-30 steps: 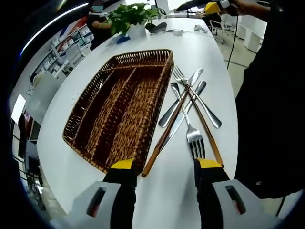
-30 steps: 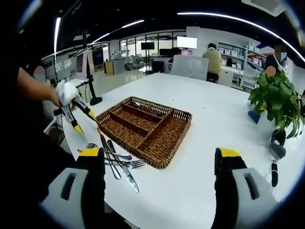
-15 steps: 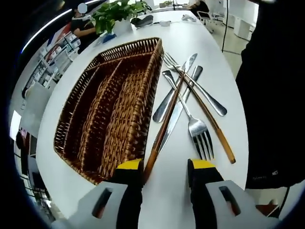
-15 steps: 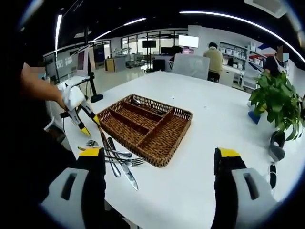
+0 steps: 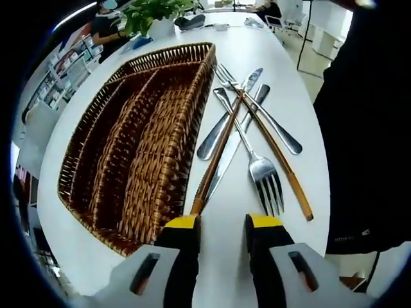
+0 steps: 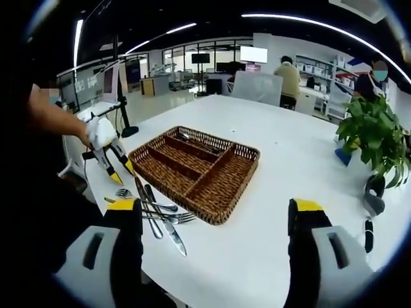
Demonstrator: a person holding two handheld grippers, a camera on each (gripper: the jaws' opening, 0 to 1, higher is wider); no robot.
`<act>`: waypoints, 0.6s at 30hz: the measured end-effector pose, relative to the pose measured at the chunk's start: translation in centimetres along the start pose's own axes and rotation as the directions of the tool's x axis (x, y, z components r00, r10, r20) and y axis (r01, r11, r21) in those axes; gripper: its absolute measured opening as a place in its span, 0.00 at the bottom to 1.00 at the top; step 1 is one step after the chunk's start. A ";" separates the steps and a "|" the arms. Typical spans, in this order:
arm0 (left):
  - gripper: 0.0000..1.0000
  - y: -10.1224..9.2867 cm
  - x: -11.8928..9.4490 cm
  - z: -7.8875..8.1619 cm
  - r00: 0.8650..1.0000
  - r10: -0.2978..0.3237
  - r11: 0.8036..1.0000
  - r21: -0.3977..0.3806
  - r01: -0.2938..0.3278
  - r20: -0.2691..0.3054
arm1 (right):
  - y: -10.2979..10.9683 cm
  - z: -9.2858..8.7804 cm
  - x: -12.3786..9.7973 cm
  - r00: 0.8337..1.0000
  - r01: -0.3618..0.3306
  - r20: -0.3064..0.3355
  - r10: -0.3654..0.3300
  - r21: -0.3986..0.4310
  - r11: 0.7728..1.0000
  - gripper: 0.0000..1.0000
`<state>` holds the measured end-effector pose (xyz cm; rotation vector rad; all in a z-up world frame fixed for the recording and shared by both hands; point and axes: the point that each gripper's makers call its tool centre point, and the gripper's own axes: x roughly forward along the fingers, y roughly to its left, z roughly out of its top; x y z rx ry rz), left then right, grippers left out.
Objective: Arrange the knives, forks, and spoons in their matching storage slots by inserting each utensil handle-first until every utensil is classified and aligned in the correct compartment
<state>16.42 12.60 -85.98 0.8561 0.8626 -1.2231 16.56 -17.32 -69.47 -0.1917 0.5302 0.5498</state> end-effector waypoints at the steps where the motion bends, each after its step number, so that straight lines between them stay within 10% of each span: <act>1: 0.31 0.3 -0.1 0.3 1.000 0.018 1.000 0.008 -0.018 0.017 | 0.1 0.0 0.1 1.000 -0.003 -0.001 0.003 0.000 1.000 0.96; 15: 0.30 0.6 -2.0 1.1 0.988 0.072 0.989 -0.135 -0.053 0.138 | 0.8 0.3 0.7 1.000 -0.028 -0.005 0.028 -0.024 0.999 0.95; 18: 0.30 1.6 -2.0 0.5 0.986 0.133 0.991 -0.040 -0.130 0.099 | 1.1 0.4 1.1 0.999 -0.040 -0.009 0.040 -0.034 0.999 0.95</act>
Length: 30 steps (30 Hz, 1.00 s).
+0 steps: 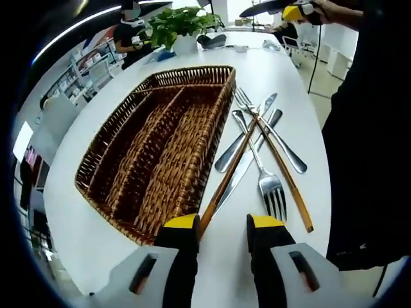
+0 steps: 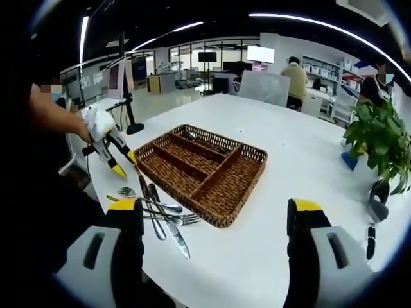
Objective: Arrange the knives, forks, and spoons in their matching storage slots by inserting each utensil handle-first until every utensil is classified and aligned in the correct compartment
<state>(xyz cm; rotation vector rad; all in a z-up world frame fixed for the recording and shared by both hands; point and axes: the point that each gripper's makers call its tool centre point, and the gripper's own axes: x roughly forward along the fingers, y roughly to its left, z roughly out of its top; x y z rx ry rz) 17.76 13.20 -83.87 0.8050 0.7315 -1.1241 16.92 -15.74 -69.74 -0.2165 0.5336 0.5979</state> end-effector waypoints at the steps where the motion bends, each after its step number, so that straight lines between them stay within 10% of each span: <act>1: 0.30 -0.2 0.2 0.2 1.000 -0.003 0.999 0.045 0.003 -0.003 | 0.1 0.1 0.1 1.000 -0.002 0.002 0.002 -0.003 1.000 0.95; 5: 0.28 -1.3 1.4 0.4 0.999 -0.028 0.985 0.166 0.036 -0.045 | 0.4 0.3 0.2 1.000 -0.010 0.002 0.010 -0.010 1.000 0.95; 30: 0.15 -2.2 2.2 -1.2 0.985 -0.132 0.991 0.024 0.135 -0.108 | 0.5 0.3 -0.5 1.000 -0.004 0.009 0.004 0.006 1.000 0.93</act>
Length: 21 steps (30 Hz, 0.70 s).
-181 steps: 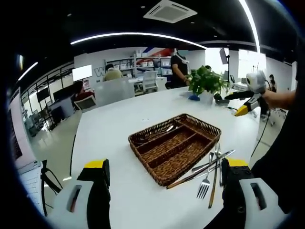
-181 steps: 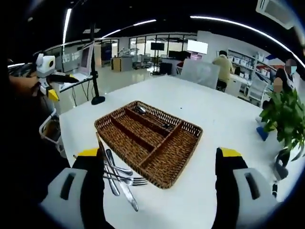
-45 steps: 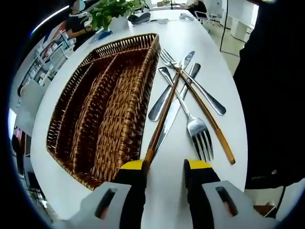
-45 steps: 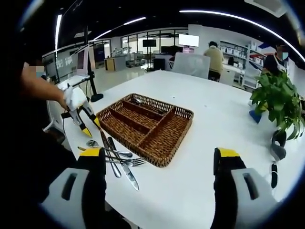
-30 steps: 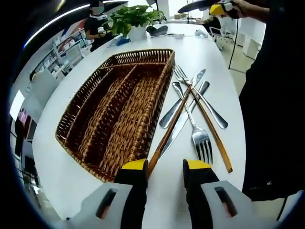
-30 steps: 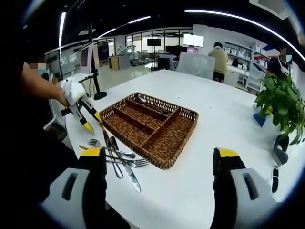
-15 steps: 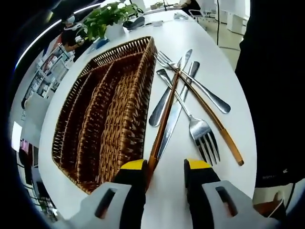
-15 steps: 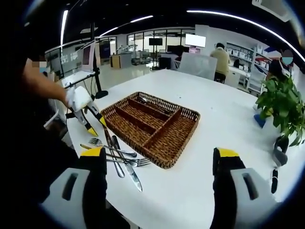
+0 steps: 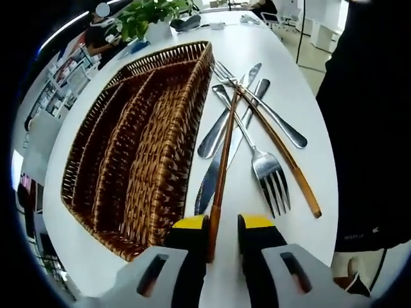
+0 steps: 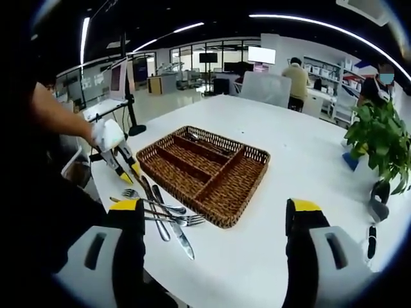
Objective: Arrange the knives, forks, and spoons in their matching storage slots by inserting each utensil handle-first until every utensil is classified and aligned in the correct compartment
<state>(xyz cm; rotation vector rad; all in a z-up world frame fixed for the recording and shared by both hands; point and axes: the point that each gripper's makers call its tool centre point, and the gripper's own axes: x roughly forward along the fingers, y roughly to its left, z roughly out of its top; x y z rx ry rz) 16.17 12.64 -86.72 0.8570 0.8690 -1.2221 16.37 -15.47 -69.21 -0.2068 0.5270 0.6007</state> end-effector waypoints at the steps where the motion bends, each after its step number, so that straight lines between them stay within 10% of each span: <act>1: 0.13 0.0 0.0 0.0 1.000 -0.007 1.000 0.005 0.007 0.000 | 0.0 0.1 0.0 1.000 -0.001 0.002 0.001 0.001 1.000 0.93; 21: 0.04 -0.8 0.2 1.3 0.999 -0.046 0.998 0.054 0.045 0.010 | 0.3 1.0 0.1 1.000 -0.020 0.006 0.020 -0.032 0.999 0.91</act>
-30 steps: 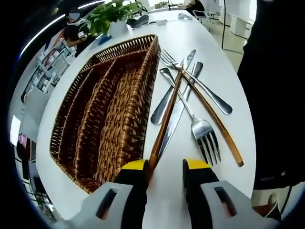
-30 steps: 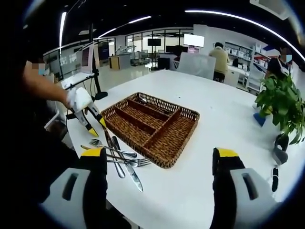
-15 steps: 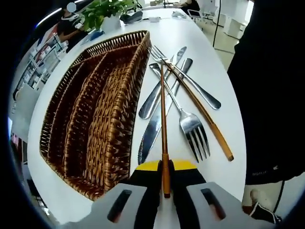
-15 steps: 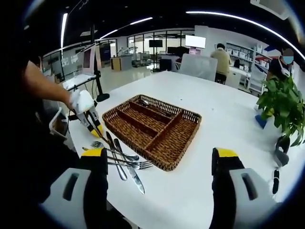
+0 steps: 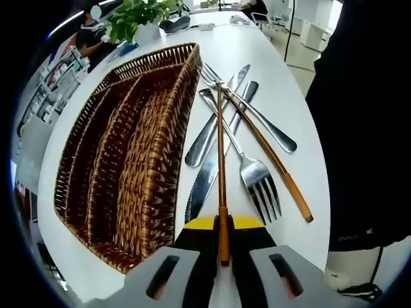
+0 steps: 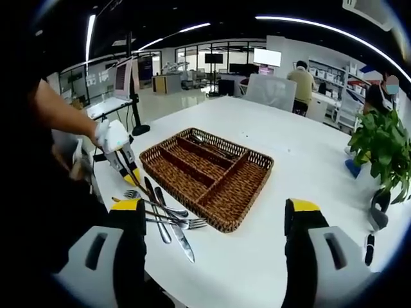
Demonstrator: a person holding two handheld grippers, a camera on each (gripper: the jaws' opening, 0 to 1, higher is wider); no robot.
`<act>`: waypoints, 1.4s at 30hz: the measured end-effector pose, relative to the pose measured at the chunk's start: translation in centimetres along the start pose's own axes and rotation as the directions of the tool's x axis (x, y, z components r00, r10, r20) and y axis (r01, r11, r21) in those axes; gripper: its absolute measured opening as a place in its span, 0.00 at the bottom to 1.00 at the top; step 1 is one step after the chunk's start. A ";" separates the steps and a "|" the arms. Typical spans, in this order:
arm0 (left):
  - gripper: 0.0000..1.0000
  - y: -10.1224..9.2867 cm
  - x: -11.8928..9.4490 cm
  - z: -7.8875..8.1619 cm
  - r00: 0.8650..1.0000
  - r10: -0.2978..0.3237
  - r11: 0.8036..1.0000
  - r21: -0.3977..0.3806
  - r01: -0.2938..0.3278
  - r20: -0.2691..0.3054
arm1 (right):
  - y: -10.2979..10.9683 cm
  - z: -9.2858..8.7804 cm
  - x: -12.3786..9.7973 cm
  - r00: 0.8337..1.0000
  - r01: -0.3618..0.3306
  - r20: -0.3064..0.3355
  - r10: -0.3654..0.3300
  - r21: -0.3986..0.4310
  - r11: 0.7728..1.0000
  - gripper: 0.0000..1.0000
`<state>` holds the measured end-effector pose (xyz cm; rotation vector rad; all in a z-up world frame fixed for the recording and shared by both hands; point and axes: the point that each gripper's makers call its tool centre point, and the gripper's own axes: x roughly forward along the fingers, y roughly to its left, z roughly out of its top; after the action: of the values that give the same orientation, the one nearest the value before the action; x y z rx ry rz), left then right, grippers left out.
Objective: Arrange the knives, forks, and spoons in their matching storage slots by inserting each utensil handle-first until every utensil is classified and aligned in the correct compartment
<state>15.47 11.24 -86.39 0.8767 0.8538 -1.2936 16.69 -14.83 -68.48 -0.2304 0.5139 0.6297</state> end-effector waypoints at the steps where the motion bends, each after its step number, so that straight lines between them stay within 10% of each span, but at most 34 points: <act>1: 0.04 0.0 -0.1 0.2 1.000 0.000 1.000 0.003 0.000 0.002 | 0.0 0.0 0.0 1.000 -0.002 0.001 0.002 -0.002 1.000 0.91; 24: 0.04 0.3 -6.5 6.8 1.000 -0.002 0.994 0.109 0.000 0.012 | 3.6 1.9 1.5 0.979 -0.202 -0.019 0.202 -0.187 0.961 0.82; 42: 0.04 -0.5 -9.0 10.5 1.000 -0.003 0.991 0.130 0.003 0.001 | 10.0 1.7 6.1 0.904 -0.427 -0.145 0.402 -0.309 0.850 0.48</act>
<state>14.63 5.55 -73.81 0.9776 0.7768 -1.3644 15.37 -3.28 -70.76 -0.4735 0.5321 1.1409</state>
